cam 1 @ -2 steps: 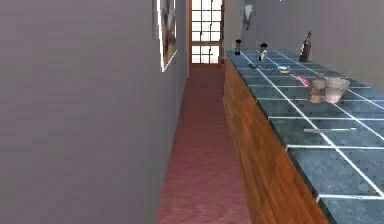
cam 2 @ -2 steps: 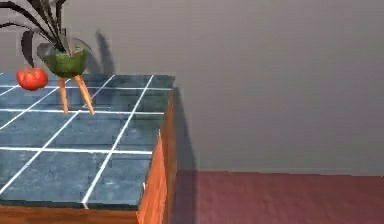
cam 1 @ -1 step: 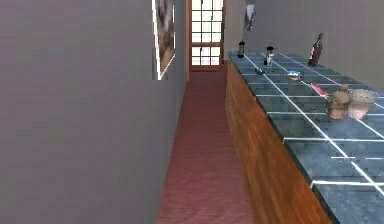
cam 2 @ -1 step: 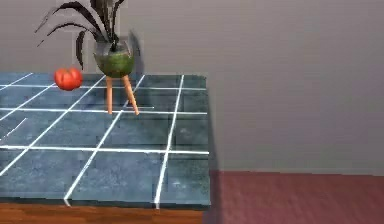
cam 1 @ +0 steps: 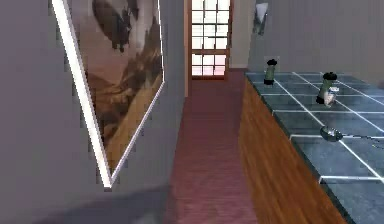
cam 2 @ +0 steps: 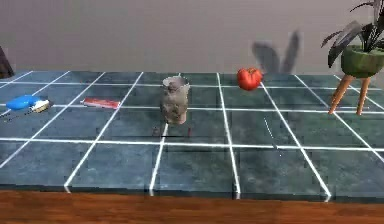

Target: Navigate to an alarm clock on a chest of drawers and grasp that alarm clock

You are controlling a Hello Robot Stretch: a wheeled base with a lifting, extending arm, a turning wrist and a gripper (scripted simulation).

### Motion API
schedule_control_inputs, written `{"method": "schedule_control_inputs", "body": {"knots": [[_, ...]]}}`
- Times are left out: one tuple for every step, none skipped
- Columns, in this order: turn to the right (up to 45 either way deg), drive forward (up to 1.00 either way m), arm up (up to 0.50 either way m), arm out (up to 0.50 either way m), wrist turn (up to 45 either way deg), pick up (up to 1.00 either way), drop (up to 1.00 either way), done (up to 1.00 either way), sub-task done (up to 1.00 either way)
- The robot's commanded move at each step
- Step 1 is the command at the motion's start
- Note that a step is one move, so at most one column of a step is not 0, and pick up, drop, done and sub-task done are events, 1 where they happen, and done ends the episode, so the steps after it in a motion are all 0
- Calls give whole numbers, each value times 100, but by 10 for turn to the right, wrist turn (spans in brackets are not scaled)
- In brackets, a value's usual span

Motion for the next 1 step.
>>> {"method": "schedule_control_inputs", "body": {"knots": [[0,100,0,0,0,0,0,0,0]]}}
